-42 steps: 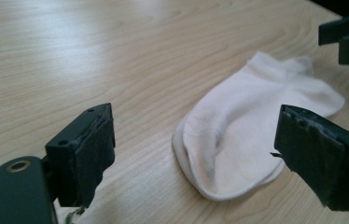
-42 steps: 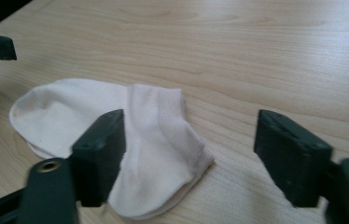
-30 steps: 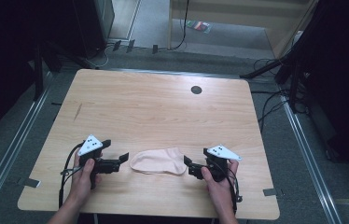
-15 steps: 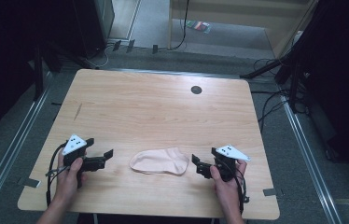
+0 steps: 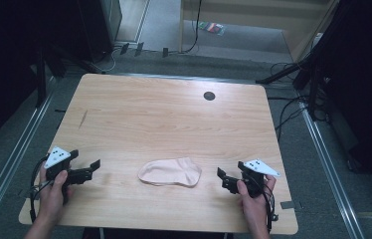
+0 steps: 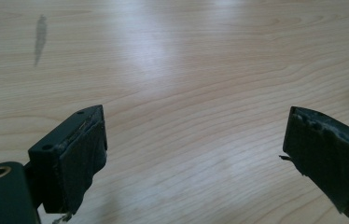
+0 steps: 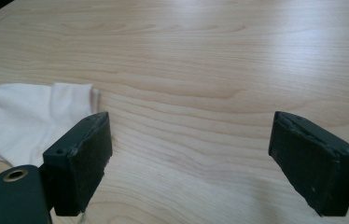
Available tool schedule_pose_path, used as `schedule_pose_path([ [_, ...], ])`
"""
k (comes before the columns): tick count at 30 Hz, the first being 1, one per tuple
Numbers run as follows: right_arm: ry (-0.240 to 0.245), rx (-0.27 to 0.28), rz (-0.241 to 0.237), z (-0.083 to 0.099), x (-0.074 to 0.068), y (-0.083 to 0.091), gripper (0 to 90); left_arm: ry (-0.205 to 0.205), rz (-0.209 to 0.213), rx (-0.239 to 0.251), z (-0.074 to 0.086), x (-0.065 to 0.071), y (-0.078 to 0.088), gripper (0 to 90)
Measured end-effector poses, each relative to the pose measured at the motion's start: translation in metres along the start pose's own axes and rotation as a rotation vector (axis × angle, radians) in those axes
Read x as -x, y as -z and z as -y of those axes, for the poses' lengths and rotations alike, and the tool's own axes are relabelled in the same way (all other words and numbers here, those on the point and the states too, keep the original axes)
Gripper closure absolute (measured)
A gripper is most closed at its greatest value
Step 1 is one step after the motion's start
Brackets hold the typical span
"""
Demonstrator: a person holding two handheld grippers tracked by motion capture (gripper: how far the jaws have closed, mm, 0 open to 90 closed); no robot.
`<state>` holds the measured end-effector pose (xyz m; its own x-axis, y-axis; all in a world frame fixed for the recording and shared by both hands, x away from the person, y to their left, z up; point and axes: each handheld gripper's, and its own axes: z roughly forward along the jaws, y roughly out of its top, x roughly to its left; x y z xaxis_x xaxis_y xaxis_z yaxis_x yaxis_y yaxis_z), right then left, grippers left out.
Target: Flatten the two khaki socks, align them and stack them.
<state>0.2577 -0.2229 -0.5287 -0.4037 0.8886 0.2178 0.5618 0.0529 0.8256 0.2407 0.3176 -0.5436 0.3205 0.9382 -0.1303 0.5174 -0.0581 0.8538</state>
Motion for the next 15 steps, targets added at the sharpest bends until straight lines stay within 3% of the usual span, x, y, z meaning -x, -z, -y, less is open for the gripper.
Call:
schedule_pose_path([
  [15, -0.071, 0.009, 0.074, 0.018, 0.042, 0.022, 13.5, -0.005, -0.083, -0.010, 0.012, -0.022, 0.015, 7.0],
])
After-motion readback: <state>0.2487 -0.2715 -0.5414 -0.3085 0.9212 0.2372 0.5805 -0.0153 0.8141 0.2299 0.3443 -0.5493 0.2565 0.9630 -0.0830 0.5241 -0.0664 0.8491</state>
